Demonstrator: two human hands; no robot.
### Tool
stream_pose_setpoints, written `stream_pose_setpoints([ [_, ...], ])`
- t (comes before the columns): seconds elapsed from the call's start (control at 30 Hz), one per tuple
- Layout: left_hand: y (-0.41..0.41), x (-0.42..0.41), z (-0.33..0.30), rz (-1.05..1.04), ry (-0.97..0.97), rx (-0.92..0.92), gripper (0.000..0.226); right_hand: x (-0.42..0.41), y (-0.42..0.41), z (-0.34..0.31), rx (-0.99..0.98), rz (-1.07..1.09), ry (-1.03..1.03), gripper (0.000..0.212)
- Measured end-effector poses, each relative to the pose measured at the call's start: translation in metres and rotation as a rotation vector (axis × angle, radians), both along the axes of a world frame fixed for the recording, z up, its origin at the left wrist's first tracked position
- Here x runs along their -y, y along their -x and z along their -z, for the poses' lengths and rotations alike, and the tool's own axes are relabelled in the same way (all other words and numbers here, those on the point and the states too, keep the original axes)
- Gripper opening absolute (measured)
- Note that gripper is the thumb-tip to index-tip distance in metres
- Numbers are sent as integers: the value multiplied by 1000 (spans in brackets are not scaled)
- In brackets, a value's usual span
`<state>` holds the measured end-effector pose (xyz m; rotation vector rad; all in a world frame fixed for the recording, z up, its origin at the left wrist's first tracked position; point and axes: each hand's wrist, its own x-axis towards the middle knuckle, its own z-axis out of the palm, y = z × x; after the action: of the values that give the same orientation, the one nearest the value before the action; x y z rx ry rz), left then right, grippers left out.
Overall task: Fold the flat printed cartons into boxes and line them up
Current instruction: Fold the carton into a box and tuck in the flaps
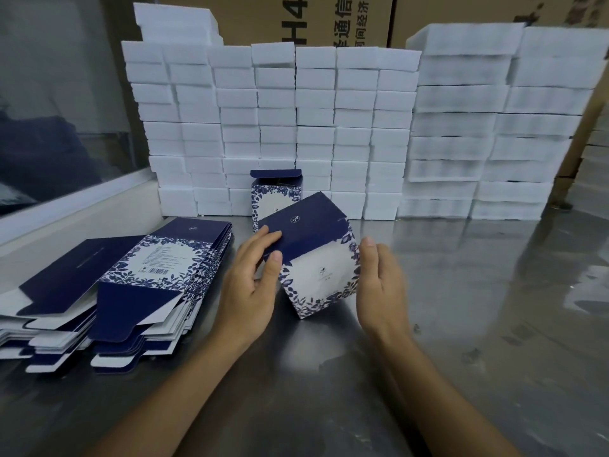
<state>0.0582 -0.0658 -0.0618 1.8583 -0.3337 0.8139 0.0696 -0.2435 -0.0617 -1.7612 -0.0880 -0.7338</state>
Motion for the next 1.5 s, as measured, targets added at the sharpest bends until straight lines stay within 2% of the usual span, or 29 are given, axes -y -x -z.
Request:
stream_pose_setpoints([
  [0.1,0,-2,-2,-43,-37,65,27,-3,-1,2,-92,-55,42,85],
  [0.17,0,-2,-3,-75,-84,103,31,-5,1,2,-143,-112,65,94],
  [0.3,3,-2,-5,-80,-128,143,30,-10,6,3,-96,-93,26,55],
  [0.37,4,-1,-6,-69,-146,151,28,-13,10,0,7,-93,52,47],
  [0.53,12,10,-9,-68,-266,197,30,-28,20,-8,369,159,532,28],
  [0.6,13,12,-8,-85,-290,211,30,-34,22,-7,413,211,588,19],
  [0.8,11,15,-9,-145,-277,255,21,-34,23,-13,381,222,545,13],
  [0.93,10,15,-7,-153,-286,272,26,-32,22,-9,402,204,515,12],
  [1.07,11,10,-3,-146,-300,257,28,-19,12,-1,382,111,378,16],
  [1.27,11,10,0,-154,-282,220,31,-16,7,-2,350,42,254,9],
  [1.37,8,7,1,-187,-245,159,34,-11,7,-3,246,-26,91,12],
  [1.5,9,2,3,-191,-232,127,36,-3,6,-6,129,-104,16,17],
])
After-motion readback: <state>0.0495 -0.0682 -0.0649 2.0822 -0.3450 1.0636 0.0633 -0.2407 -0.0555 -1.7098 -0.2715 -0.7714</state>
